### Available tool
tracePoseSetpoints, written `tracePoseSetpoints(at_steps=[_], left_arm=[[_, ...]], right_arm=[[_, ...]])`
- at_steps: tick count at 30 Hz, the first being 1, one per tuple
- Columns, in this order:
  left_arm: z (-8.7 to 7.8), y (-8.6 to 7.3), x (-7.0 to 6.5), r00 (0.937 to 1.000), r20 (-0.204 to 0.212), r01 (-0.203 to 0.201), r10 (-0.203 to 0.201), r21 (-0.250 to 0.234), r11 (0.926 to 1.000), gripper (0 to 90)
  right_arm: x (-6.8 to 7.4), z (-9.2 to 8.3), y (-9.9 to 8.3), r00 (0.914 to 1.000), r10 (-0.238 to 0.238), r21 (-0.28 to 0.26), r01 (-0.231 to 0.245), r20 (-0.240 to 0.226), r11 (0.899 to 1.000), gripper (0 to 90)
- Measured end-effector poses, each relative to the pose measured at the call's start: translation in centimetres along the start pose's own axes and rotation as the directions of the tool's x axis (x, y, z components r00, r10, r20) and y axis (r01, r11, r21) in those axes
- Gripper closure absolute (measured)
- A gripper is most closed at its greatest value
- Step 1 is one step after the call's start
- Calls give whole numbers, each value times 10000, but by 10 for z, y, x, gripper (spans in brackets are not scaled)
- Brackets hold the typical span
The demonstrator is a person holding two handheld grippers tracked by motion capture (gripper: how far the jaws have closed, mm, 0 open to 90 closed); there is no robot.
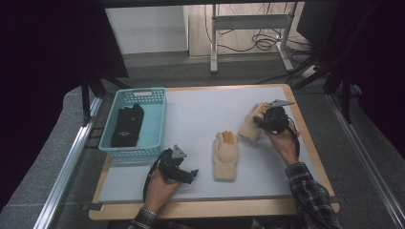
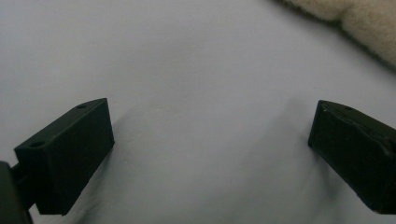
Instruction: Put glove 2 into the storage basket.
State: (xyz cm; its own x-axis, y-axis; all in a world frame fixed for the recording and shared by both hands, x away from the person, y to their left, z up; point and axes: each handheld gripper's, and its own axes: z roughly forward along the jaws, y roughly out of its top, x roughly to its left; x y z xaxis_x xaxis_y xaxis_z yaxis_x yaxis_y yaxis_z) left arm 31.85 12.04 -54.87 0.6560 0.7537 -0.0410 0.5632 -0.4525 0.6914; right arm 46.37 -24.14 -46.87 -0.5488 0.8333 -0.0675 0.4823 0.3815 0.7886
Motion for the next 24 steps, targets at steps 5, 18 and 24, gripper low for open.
tracePoseSetpoints(at_steps=[5, 18, 24], left_arm=[[0, 0, 0, 10000, -2, 4, -4, 0, 10000, 4], [0, 0, 0, 10000, -18, 21, -21, -42, 10000, 4], [0, 0, 0, 10000, -19, -1, 1, -31, 10000, 4]], right_arm=[[13, -22, 5, 9962, -519, -285, 500, -695, 9983, 580], [83, -59, -1, 9285, -2288, -1015, 2077, -2923, 9729, 576], [110, -52, -10, 8905, -2762, -1021, 2566, -3615, 9611, 576]])
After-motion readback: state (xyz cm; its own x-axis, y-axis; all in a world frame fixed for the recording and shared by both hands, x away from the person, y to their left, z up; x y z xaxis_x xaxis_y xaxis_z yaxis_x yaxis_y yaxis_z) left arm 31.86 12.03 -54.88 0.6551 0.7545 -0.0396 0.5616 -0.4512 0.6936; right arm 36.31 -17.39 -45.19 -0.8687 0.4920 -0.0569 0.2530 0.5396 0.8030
